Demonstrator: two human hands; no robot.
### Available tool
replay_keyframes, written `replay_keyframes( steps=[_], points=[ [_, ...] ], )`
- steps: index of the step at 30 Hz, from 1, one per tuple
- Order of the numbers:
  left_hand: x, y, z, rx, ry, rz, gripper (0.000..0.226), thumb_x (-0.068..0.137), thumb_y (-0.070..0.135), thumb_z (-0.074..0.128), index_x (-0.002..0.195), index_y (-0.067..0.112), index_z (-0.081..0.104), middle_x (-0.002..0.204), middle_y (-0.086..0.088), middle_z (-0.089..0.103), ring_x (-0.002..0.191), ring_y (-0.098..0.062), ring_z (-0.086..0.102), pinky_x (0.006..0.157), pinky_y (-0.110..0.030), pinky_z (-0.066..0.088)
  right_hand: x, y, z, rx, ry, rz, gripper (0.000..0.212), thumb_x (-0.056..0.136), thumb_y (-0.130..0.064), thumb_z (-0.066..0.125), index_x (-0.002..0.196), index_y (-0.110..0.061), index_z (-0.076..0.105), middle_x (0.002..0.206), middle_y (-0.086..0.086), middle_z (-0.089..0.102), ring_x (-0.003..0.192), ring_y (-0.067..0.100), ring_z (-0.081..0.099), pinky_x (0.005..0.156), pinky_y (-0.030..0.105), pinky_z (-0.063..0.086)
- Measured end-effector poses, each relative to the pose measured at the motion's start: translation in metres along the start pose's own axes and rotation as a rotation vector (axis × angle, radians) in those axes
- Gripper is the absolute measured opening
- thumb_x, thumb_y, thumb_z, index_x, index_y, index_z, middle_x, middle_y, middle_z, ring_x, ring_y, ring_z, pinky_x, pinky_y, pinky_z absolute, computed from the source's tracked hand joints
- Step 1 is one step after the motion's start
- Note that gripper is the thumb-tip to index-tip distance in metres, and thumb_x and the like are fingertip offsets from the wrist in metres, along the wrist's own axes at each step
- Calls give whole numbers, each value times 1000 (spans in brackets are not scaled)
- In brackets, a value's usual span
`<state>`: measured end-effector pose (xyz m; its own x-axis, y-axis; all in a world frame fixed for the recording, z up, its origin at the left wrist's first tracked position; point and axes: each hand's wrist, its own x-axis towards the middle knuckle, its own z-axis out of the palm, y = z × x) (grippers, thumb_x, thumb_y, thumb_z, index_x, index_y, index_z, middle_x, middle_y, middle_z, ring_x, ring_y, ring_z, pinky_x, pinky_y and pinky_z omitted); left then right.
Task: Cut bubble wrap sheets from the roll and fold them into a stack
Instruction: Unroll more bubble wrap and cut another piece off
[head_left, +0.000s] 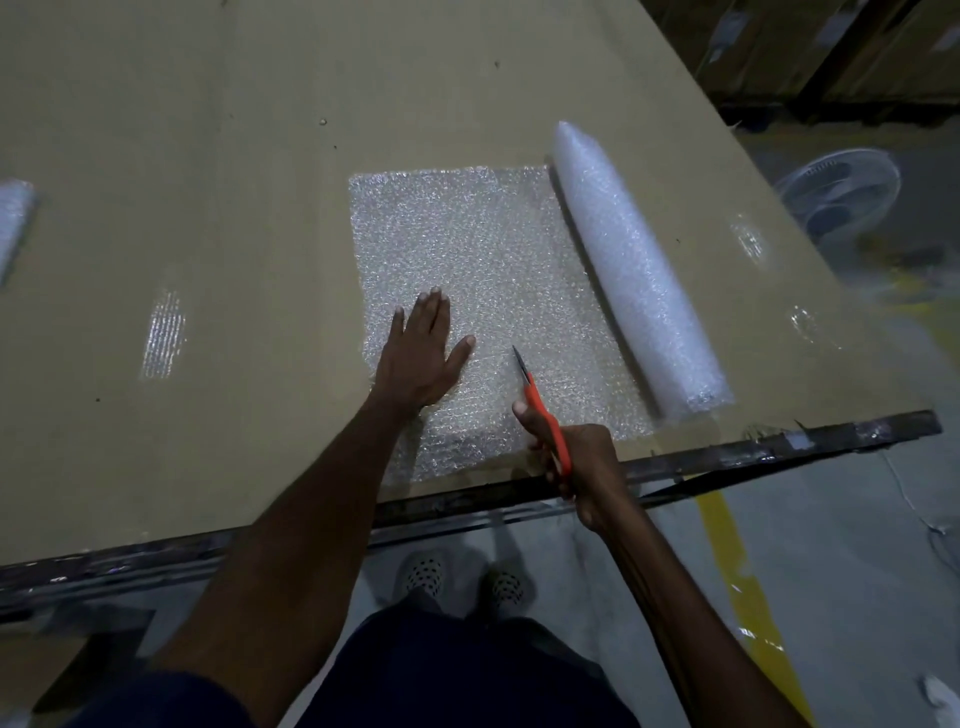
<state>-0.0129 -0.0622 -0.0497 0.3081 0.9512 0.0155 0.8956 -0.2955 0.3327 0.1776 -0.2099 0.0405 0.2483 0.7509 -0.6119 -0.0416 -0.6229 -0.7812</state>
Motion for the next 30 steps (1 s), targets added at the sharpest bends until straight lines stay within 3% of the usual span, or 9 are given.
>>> replay_keyframes(
  steps=[11, 18, 30],
  points=[
    [1, -2, 2, -7, -2, 5, 77, 104, 59, 19, 160, 8, 9, 168, -8, 1, 155, -19, -4, 124, -45, -4, 4, -13, -1, 9, -43, 3, 46, 71, -46, 89, 57, -13, 62, 51, 7, 51, 37, 15, 41, 42, 19, 22],
    [0, -2, 2, -7, 8, 1, 80, 101, 61, 16, 160, 8, 11, 168, -8, 3, 155, -19, -2, 124, -45, -3, 7, -14, -2, 23, -56, 14, 46, 72, -49, 89, 68, -9, 66, 53, 7, 52, 39, 15, 41, 40, 17, 23],
    [0, -1, 1, 6, 1, -2, 78, 102, 60, 16, 160, 8, 9, 168, -8, 2, 155, -19, -3, 124, -44, -4, 12, -10, 4, 23, -47, 3, 51, 68, -52, 89, 63, -11, 61, 51, 8, 47, 38, 16, 37, 42, 20, 22]
  ],
)
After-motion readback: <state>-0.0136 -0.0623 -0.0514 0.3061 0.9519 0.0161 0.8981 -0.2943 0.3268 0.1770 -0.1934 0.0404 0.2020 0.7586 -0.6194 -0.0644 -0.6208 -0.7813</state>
